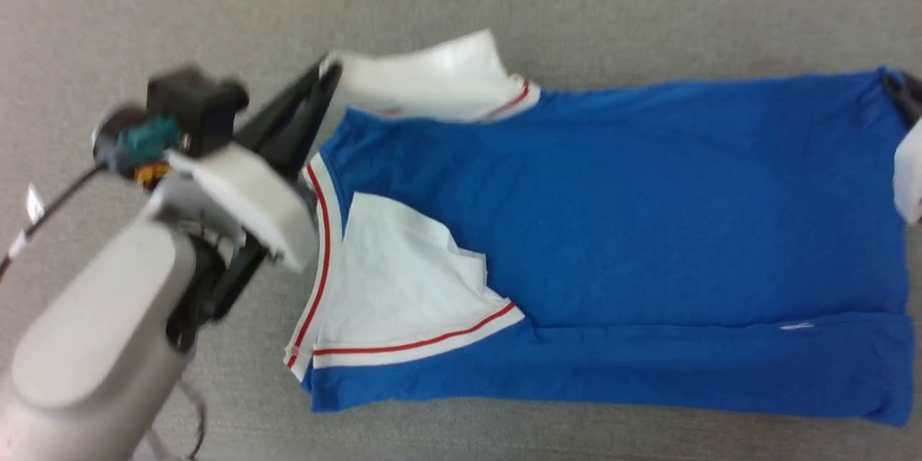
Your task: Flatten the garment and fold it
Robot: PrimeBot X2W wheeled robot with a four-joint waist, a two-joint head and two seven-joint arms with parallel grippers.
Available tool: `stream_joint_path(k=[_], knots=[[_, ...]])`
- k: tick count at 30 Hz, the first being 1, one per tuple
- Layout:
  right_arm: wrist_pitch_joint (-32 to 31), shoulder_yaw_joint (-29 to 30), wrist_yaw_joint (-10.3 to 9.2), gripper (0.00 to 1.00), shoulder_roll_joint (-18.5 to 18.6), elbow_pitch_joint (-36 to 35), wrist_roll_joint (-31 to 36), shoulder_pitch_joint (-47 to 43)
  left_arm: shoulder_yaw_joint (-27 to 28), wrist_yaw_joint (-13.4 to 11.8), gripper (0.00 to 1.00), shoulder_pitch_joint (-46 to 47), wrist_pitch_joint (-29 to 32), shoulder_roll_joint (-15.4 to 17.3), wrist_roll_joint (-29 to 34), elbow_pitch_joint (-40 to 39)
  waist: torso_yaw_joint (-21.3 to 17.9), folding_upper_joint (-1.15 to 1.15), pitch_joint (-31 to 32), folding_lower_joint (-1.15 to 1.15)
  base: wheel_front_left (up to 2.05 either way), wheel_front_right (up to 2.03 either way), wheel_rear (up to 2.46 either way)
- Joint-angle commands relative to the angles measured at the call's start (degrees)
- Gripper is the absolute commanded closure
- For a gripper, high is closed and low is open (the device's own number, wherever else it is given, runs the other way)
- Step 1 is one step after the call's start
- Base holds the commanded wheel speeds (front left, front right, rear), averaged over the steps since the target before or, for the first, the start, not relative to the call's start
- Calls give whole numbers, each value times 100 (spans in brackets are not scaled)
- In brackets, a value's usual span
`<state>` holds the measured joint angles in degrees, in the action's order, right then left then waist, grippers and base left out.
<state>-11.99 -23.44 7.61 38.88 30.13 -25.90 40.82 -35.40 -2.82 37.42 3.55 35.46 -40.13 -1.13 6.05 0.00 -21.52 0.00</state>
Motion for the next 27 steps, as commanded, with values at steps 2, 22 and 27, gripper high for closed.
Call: stream_joint_path(k=[2,22,27], knots=[[198,114,-12,100,-128,-85,64,-334,79,-150,100,-498,-48,112,-210,-242,-168,0,636,0,0,0,0],[66,817,-12,100,-310,-1150,75,-3013,-306,-592,100,-3089,274,626,-1104,-702,-196,0,1203,0,0,0,0],[-183,623,-12,100,-212,-1146,147,-3180,-435,-488,100,-3097,200,489,-1062,-228,-213,0,1129,0,0,0,0]])
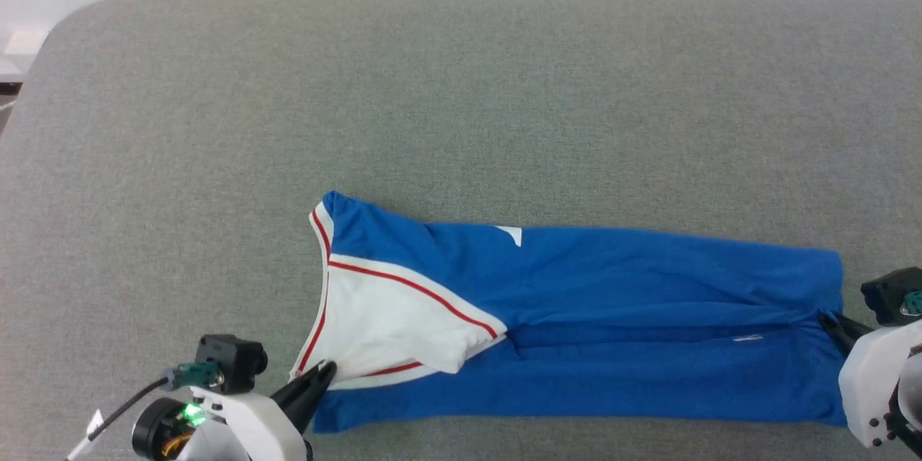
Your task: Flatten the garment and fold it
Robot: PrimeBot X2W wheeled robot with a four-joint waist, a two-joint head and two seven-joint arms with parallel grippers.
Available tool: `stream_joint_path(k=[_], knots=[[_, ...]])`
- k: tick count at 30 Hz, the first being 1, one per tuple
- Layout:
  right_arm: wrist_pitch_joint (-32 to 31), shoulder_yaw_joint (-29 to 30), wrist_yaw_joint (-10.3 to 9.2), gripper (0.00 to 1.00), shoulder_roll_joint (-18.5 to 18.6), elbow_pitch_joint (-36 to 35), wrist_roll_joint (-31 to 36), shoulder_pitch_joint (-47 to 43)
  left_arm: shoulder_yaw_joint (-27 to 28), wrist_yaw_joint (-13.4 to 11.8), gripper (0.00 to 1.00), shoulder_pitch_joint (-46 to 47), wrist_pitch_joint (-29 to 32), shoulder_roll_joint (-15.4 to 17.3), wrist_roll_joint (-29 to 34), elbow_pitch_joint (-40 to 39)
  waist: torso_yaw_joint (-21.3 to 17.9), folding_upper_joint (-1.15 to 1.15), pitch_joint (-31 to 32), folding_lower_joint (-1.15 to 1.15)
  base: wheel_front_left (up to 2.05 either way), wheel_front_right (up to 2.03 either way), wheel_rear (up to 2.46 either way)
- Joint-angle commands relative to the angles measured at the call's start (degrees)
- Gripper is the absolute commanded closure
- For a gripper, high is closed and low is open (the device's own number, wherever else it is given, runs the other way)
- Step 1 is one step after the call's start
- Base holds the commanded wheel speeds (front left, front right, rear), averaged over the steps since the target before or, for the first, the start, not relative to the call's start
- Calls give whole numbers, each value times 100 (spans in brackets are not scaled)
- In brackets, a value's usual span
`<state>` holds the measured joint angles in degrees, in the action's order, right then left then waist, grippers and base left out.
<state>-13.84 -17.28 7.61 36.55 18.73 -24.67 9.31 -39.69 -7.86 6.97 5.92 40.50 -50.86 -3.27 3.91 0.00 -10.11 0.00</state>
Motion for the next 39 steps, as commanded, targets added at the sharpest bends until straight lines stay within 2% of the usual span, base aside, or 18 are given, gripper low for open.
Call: stream_joint_path(k=[1,7,8,9,10,14,18,21,24,27,31,35,39], knots=[[-23,-17,-12,100,27,3,12,-39,-34,44,100,-37,-43,-36,28,73,1,0,-31,0,0,0,0],[-141,-314,-12,100,141,37,97,-26,-248,203,100,104,-79,-145,248,552,6,0,-101,0,0,0,0],[-160,-358,-12,100,138,47,66,-20,-267,205,35,137,-137,-169,316,627,2,0,-99,0,0,0,0],[-139,-394,-12,65,136,43,33,-10,-280,202,0,163,-186,-200,362,703,0,0,-95,0,0,0,0],[-107,-410,-12,0,131,44,5,10,-292,200,0,185,-228,-227,400,771,-3,0,-86,0,0,0,0],[-59,-439,-12,0,128,-93,-175,85,-255,191,0,297,-540,-342,543,924,-21,0,23,0,0,0,0],[-142,-431,-12,0,239,-413,-416,156,109,36,0,321,-1128,-526,423,844,-86,0,195,0,0,0,0],[-291,-213,-12,0,258,-630,-613,162,397,-108,0,285,-1659,-686,374,697,-110,0,331,0,0,0,0],[-459,196,-12,0,135,-834,-763,85,785,-311,0,150,-1983,-977,280,578,-112,0,426,0,0,0,0],[-657,815,-12,0,-233,-952,-774,-96,1241,-418,0,-13,-2081,-1329,461,428,-96,0,485,0,0,0,0],[-896,1724,-12,0,-973,-1029,-452,-400,2256,-405,0,-347,-2088,-2042,1320,38,-50,0,487,0,0,0,0],[-1128,2497,-12,0,-1804,-1064,38,-664,3100,-157,0,-694,-2090,-2688,2376,-240,-6,0,462,0,0,0,0],[-1264,3109,-12,0,-2522,-1096,539,-721,3634,229,0,-859,-2090,-3154,3352,-514,28,0,407,0,0,0,0]])
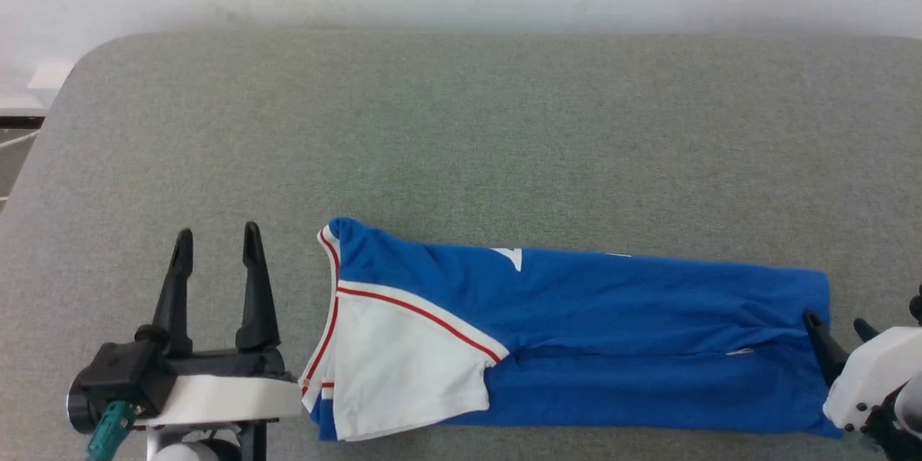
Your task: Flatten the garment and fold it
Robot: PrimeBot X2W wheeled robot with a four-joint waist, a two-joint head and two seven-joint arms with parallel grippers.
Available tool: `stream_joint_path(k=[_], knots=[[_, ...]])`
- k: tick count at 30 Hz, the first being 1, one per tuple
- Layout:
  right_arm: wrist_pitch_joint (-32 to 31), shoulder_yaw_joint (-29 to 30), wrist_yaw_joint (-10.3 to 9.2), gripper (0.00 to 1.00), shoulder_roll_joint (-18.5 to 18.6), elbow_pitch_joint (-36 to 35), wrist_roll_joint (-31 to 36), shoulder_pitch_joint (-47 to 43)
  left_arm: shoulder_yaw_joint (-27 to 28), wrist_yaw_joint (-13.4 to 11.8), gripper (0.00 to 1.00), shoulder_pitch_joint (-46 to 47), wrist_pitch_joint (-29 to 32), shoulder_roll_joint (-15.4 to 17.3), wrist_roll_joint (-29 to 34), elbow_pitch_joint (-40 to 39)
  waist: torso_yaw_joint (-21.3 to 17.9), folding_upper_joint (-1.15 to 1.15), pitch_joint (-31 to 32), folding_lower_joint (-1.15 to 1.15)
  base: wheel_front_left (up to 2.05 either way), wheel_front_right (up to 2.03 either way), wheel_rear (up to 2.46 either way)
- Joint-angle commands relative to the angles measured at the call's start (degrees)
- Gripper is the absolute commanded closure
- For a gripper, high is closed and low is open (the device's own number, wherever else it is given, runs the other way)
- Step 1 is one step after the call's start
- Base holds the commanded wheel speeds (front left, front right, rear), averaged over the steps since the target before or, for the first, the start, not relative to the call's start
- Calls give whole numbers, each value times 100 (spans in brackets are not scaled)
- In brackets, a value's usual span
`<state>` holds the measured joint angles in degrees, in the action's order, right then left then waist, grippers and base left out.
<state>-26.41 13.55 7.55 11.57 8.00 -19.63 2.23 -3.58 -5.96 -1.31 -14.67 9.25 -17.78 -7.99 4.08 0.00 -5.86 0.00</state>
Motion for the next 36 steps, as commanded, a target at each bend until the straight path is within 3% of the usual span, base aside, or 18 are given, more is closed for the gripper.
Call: stream_joint_path(k=[1,5,12,20,26,27,28,29,36], knots=[[-33,193,-6,0,-196,1,153,6,104,134,0,-55,-32,-130,229,-107,17,0,-34,0,0,0,0],[-116,695,-6,0,-630,183,579,135,346,419,0,-102,-32,-434,678,-357,68,0,-115,0,0,0,0],[-232,929,-6,0,-830,738,710,367,513,777,0,-50,-32,-602,900,-294,166,0,-295,0,0,0,0],[-523,853,-6,0,-861,1416,717,322,667,897,0,83,-32,-633,919,-241,257,0,-467,0,0,0,0],[-369,857,-6,0,-865,1676,864,312,660,869,0,110,-32,-635,855,-230,242,0,-496,0,0,0,0],[-371,828,-6,4,-866,1732,849,322,659,863,0,108,-32,-635,842,-222,226,0,-493,0,0,0,0],[-363,783,-6,91,-866,1775,800,336,657,860,0,106,-32,-635,833,-211,211,0,-487,0,0,0,0],[-324,739,-6,100,-867,1801,738,350,653,861,0,104,-32,-636,827,-198,196,0,-477,0,0,0,0],[243,706,-6,100,-734,1646,705,430,647,874,0,62,-32,-636,794,-124,101,0,-318,0,0,0,0]])
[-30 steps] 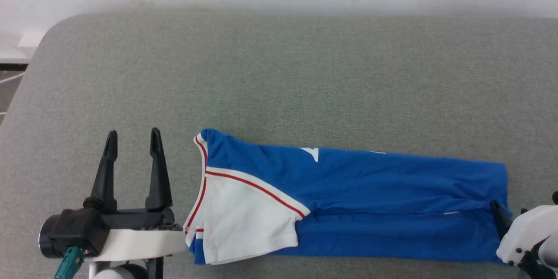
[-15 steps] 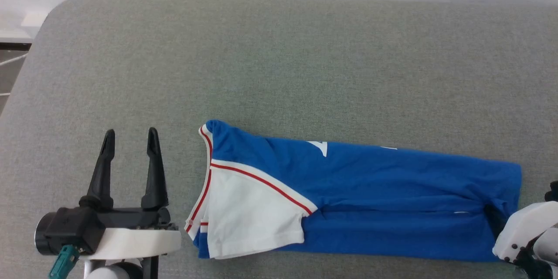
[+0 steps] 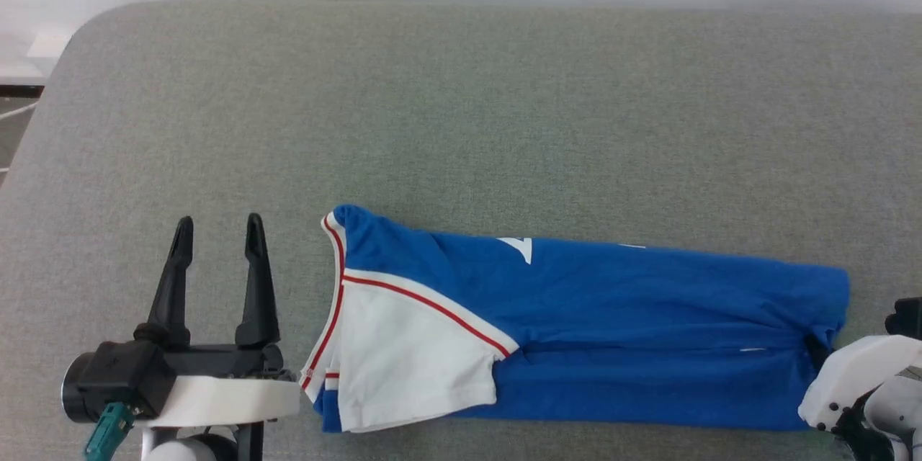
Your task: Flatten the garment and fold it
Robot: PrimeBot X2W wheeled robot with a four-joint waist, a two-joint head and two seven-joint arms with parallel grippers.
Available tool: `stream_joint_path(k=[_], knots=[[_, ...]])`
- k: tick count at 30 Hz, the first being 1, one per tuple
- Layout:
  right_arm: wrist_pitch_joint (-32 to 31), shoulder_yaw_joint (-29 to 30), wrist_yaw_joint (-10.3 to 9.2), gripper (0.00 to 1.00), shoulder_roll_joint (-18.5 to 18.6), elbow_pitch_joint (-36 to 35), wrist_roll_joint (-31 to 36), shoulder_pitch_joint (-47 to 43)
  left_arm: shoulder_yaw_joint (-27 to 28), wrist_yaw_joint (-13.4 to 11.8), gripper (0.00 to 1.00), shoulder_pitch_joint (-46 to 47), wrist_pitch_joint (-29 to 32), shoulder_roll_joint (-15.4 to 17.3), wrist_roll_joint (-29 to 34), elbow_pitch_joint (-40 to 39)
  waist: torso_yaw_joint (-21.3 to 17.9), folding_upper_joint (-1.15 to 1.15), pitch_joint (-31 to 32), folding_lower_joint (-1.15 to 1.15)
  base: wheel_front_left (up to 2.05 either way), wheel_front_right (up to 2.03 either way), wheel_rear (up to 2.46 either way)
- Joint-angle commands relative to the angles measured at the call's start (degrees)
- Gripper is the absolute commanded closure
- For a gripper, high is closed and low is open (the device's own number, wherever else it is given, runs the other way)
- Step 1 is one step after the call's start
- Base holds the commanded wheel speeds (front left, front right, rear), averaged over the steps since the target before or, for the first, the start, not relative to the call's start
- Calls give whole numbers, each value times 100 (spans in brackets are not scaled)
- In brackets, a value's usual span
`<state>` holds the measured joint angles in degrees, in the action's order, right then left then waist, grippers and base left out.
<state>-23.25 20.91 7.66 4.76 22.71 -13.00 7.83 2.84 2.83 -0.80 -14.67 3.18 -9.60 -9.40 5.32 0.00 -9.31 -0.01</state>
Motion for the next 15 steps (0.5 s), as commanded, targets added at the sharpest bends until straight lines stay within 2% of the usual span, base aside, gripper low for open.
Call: stream_joint_path(k=[1,9,12,15], knots=[[2,4,-17,100,2,139,37,-111,0,16,0,0,-32,-30,-4,25,-33,0,47,1,0,0,0],[233,645,-17,100,522,73,154,-51,-43,41,0,-64,-32,-30,-2,81,-49,0,189,1,0,0,0],[214,839,-17,100,604,69,144,-71,-112,102,0,-111,-32,-30,99,148,-32,0,259,1,0,0,0],[149,818,-17,100,523,-140,27,-177,-139,97,0,-158,-32,-30,47,204,7,0,362,1,0,0,0]])
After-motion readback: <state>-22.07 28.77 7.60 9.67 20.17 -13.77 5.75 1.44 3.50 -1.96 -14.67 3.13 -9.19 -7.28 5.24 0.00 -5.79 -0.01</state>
